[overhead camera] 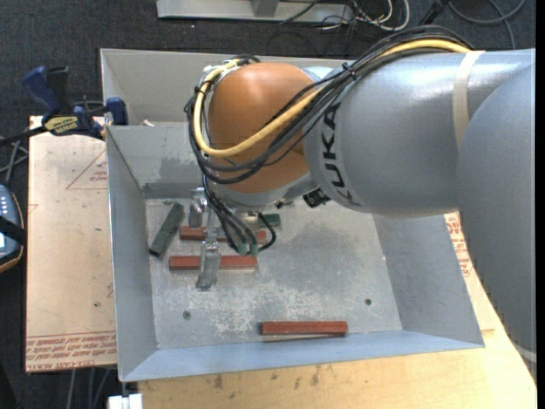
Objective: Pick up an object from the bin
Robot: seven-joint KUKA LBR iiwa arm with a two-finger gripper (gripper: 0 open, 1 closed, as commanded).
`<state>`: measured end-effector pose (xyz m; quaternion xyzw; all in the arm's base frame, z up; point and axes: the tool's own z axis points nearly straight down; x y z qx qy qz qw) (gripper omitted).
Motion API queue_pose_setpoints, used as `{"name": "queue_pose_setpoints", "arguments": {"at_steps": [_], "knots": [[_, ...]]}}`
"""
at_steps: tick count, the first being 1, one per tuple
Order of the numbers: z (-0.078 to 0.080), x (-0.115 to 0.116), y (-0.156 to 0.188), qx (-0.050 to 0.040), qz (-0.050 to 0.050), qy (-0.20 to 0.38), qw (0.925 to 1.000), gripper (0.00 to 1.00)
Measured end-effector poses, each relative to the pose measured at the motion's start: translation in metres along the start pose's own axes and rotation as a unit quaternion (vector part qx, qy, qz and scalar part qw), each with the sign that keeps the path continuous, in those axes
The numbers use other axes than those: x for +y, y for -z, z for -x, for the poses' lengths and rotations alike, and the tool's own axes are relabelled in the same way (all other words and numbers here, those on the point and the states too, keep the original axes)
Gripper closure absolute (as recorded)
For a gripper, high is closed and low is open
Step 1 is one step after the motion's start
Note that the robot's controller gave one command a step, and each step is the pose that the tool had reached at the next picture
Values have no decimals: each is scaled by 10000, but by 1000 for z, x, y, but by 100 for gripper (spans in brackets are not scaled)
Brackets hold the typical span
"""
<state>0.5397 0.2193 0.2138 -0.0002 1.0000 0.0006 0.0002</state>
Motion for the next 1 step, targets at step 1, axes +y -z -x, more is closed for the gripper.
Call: {"name": "queue_pose_setpoints", "arguments": {"at_steps": [1], "knots": [[12, -19, -49, -36, 16, -243, 9997, 0]]}}
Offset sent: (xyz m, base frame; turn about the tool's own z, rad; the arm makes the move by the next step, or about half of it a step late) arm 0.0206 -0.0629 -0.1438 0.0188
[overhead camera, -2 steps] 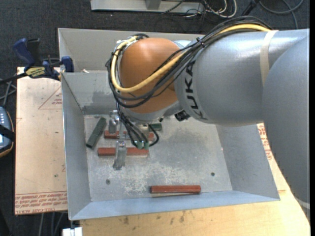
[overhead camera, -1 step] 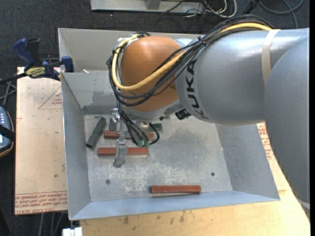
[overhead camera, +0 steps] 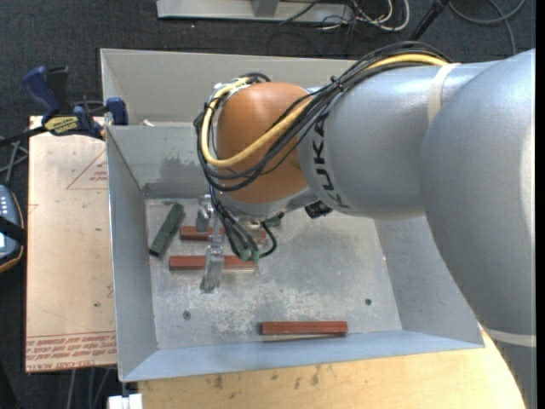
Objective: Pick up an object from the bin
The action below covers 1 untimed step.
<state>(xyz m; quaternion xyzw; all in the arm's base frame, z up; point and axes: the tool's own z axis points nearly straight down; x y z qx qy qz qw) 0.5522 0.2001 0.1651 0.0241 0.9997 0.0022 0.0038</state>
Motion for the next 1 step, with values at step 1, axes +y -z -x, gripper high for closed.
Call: {"name": "queue_pose_setpoints", "arguments": {"at_steps": [1], "knots": [[8, -36, -82, 16, -12, 106, 9999, 0]]}}
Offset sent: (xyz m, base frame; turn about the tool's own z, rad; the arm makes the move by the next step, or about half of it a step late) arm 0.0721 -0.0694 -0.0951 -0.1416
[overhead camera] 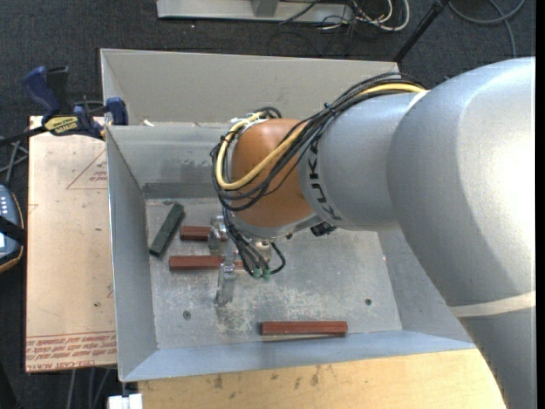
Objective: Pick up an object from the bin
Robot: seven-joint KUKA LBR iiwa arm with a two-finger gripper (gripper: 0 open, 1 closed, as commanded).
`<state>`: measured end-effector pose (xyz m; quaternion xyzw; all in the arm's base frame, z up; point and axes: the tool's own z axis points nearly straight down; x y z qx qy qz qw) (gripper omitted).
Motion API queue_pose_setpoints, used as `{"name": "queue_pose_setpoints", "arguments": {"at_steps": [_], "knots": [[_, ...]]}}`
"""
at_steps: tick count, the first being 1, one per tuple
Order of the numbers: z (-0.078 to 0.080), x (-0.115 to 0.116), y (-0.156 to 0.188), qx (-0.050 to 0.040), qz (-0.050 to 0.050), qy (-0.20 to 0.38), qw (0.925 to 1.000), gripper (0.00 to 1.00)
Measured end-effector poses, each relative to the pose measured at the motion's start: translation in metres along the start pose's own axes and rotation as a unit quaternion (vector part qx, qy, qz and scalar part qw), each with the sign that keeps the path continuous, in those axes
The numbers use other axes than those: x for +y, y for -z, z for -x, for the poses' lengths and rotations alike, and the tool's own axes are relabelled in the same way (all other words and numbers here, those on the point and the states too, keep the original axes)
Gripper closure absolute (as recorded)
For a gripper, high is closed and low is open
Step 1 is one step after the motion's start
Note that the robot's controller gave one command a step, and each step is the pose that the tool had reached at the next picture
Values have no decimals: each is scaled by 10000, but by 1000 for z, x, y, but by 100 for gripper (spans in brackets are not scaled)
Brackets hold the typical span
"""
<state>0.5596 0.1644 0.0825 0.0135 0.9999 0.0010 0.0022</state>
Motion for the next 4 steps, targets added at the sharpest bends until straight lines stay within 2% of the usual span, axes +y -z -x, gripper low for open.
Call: {"name": "queue_pose_setpoints", "arguments": {"at_steps": [1, 2, 3, 4], "knots": [[55, -25, -15, 38, 0, 559, 9984, 0], [53, -14, -14, 16, -2, 237, 9997, 0], [48, -19, -13, 6, 7, 448, 9990, 100], [51, -20, -13, 5, 8, 492, 9988, 100]]}}
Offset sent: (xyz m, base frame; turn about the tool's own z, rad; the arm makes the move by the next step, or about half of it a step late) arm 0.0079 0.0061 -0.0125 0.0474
